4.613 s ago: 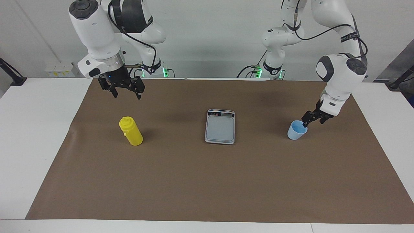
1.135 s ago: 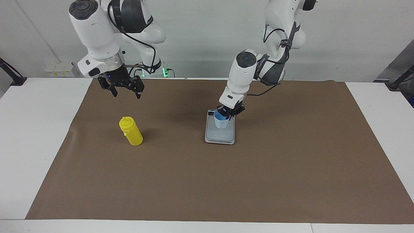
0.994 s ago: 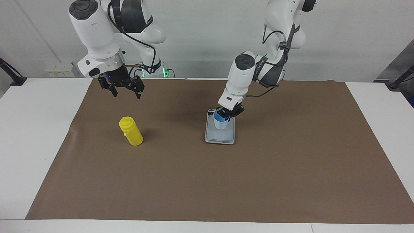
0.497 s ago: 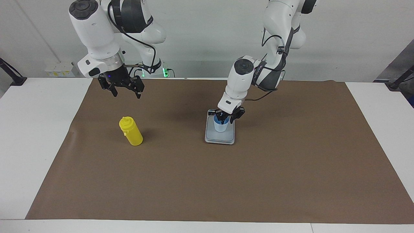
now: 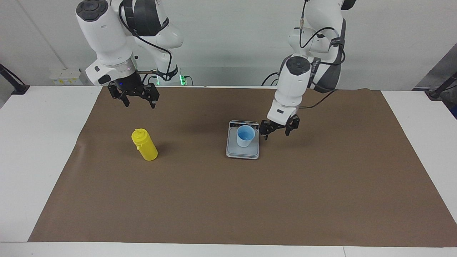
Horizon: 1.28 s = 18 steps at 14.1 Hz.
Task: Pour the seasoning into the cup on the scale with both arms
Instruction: 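Carry the cup onto the scale and release it with the left gripper, then retract the left gripper while the right gripper opens toward the bottle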
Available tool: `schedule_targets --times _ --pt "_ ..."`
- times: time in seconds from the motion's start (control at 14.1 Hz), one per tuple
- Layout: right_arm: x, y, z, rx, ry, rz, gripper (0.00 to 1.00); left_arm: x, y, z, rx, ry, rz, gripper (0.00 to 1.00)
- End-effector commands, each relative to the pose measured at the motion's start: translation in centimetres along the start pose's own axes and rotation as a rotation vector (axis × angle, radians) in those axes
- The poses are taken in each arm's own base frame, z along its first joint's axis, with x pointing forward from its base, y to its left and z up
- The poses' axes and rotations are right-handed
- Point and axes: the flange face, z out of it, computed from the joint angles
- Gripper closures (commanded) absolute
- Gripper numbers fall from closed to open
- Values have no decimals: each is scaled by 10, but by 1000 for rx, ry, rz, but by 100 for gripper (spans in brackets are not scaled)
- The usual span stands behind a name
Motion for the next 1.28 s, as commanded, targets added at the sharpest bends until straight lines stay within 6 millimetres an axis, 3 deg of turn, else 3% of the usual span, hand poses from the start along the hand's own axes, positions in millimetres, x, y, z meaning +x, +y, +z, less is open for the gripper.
schedule_targets --times 0.0,0.28,0.43,0.57,0.71,0.85,0.99,1.21 --pt "-6 19 4 -2 -2 -75 0 12 -57 -35 35 -3 73 0" --pt "-6 44 8 1 -10 -225 0 26 -149 -76 61 -34 264 0" --pt "-4 56 9 3 10 -286 0 27 -180 -94 67 -40 315 0" --pt "-4 83 24 71 19 -356 0 30 -201 -116 70 -53 344 0" --pt "-6 125 45 182 103 -456 0 34 -216 -143 70 -51 353 0" --pt "-10 156 64 230 146 -522 0 37 -218 -161 60 -39 338 0" --pt "-10 179 88 316 218 -603 0 39 -233 -156 24 -40 288 0" --pt "-7 209 131 435 310 -730 0 43 -232 -165 -1 -37 278 0"
